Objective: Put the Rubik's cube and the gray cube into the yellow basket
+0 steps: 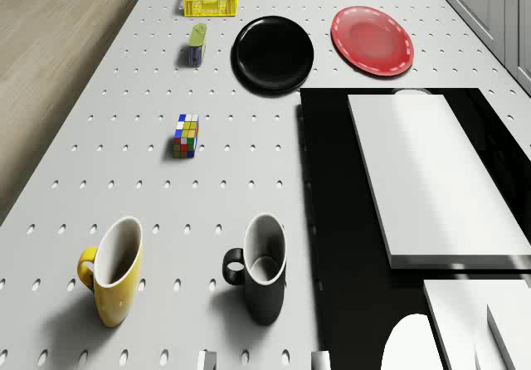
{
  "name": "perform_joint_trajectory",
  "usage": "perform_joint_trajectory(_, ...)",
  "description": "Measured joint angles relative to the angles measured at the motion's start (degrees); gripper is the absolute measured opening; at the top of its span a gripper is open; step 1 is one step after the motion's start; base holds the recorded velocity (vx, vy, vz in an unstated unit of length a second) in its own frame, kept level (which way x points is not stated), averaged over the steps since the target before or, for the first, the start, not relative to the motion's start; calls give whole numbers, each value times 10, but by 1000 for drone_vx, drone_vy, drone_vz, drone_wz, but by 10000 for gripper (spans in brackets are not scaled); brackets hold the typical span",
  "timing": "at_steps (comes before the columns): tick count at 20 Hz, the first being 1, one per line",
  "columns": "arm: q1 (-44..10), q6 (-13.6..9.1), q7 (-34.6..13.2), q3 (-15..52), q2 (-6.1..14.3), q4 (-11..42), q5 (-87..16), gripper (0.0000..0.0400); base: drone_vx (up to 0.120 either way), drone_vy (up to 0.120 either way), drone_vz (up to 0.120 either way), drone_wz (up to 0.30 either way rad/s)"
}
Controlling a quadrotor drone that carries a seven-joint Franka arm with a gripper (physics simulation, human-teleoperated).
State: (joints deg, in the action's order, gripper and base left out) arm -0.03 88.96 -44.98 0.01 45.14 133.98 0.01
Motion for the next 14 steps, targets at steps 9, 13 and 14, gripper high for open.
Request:
perform_joint_trajectory(9,-2,-77,1,1,-27,-108,1,400,0,31,0,0)
perform_joint_trajectory(13,-3,-96,1,2,-40,-142,1,400,120,120,0,0)
perform_joint_trajectory(14,-3,-100,1,2,-42,-148,1,400,120,120,0,0)
